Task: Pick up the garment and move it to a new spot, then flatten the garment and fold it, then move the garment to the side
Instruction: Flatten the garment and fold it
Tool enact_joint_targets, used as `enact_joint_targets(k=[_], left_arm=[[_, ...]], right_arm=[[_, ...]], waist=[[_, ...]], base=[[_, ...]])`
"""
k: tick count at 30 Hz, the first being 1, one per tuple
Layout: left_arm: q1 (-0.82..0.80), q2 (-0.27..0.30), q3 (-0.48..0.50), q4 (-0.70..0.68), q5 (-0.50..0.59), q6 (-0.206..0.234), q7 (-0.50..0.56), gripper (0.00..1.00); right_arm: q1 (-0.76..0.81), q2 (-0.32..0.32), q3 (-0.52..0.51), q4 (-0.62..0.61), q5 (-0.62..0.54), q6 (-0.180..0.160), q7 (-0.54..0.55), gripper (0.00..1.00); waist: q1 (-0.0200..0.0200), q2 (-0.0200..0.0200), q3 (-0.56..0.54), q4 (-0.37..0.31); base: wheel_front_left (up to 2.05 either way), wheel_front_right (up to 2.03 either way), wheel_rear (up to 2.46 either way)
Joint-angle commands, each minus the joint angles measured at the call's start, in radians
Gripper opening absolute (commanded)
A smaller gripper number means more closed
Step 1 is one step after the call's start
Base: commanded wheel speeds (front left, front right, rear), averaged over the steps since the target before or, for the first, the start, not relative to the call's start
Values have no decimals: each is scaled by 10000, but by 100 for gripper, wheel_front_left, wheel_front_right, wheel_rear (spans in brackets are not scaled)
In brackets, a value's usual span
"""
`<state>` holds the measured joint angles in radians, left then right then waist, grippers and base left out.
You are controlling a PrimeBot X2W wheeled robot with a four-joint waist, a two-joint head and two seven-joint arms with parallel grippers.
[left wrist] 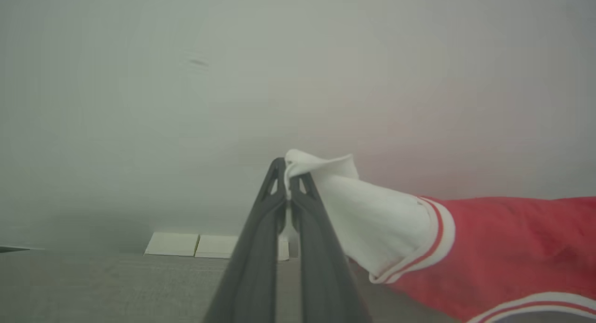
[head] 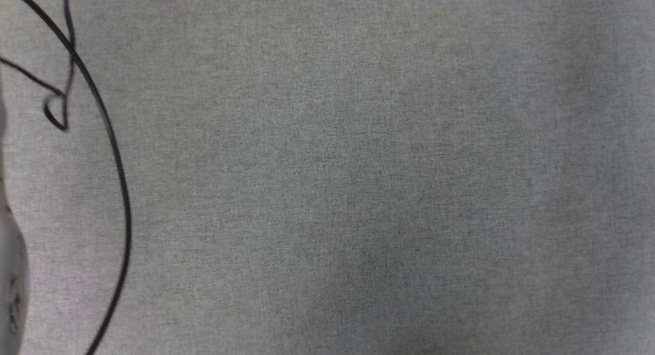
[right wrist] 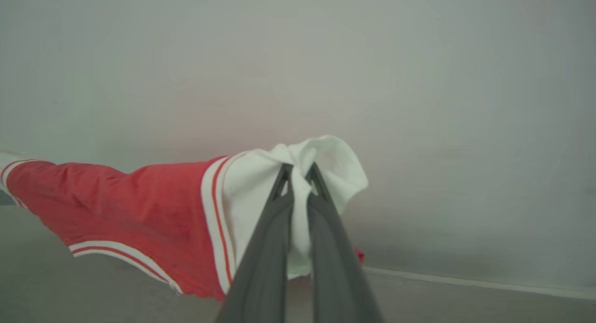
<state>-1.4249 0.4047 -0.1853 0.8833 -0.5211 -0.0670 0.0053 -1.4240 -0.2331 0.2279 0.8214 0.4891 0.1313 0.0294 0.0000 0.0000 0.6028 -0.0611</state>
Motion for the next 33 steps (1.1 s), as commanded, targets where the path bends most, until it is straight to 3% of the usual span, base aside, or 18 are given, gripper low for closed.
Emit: enact_joint_targets(k=[1,11,17,28,33], left_arm=[[454,-36,47,261,-113,-126,-176,0],[2909,-551,265,1452,-1125,-567,-1177,0],[4558,-439,107,1452,-1466,-629,-1929,0],[7909,-69,-29,-518,-2158,-608,-2539,0],[9664,-87,269,-1701,-2391,-136,-2604,0]], right_arm=[[441,34,90,271,221,-10,-185,0],[2961,-128,882,1102,1709,-8,-925,0],[4615,-525,1623,784,2546,-10,-1210,0],[7242,-1530,2673,-573,3354,-13,-1409,0],[8361,-1781,2712,-1062,3378,-14,-1499,0]], waist=[[0,0,-139,6],[0,0,-1409,94],[0,0,-2407,80],[0,0,-4013,69],[0,0,-4476,59]], base=[[0,0,0],[0,0,0],[0,0,0],[0,0,0],[0,0,0]])
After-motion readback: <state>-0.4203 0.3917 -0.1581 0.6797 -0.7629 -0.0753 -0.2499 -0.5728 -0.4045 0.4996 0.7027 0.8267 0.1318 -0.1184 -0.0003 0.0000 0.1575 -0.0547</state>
